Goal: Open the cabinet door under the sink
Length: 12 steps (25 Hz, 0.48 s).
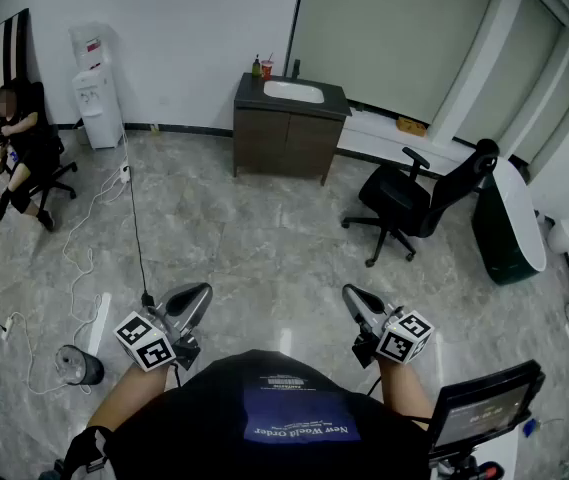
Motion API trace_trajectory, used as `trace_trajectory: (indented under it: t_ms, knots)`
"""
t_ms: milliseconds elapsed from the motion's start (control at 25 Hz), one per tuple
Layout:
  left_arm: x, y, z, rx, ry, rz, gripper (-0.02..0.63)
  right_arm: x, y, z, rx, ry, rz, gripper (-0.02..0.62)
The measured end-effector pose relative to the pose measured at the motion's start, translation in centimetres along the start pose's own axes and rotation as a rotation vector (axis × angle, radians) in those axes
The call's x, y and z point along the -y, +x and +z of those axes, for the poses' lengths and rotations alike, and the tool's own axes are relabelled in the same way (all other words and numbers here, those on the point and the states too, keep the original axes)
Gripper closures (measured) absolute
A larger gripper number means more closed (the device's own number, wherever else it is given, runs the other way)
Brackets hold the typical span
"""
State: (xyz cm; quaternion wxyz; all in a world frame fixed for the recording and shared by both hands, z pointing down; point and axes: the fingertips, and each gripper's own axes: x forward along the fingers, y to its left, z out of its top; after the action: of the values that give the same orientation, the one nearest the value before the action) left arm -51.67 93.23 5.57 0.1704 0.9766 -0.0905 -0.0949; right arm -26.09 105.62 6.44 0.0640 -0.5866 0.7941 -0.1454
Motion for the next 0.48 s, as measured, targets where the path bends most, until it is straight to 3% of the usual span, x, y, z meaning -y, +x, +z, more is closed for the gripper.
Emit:
trace_trajectory:
  t_ms: [480]
  knots:
    - [-0.13, 0.39, 0.07, -0.004, 0.004, 0.004, 0.603, 0.22, 0.42, 0.42, -0.006, -0.013, 0.01, 0.595]
